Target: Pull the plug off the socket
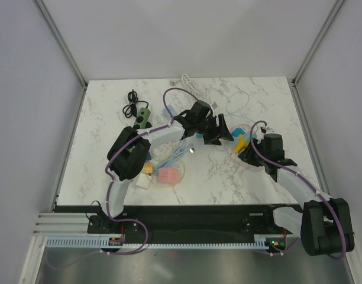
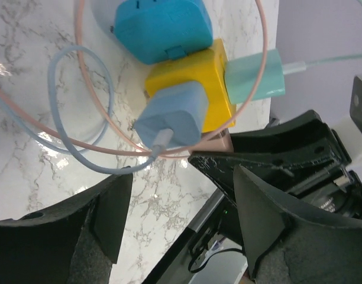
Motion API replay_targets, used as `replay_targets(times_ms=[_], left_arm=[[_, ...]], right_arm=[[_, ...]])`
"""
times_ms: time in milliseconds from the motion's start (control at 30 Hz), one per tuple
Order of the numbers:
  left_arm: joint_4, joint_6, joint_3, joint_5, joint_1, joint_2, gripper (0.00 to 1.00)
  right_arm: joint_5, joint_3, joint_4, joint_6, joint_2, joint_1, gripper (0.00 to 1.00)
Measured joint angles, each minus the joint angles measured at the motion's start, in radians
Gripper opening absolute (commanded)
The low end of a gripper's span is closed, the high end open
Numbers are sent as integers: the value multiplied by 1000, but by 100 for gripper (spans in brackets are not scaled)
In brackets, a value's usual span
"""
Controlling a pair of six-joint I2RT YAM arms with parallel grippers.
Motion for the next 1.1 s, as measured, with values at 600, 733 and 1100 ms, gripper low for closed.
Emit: replay_targets(times_ms=[600,733,1100], left_arm=[[51,-151,23,-157,-29,71,79],[51,-179,23,-173,-39,91,78],[66,-197,38,-171,-43,103,76]], right_arm=[[-10,-10,15,19,-5,0,32],[-11,-12,17,27,-6,1,32],[-10,-23,23,33,-19,6,32]])
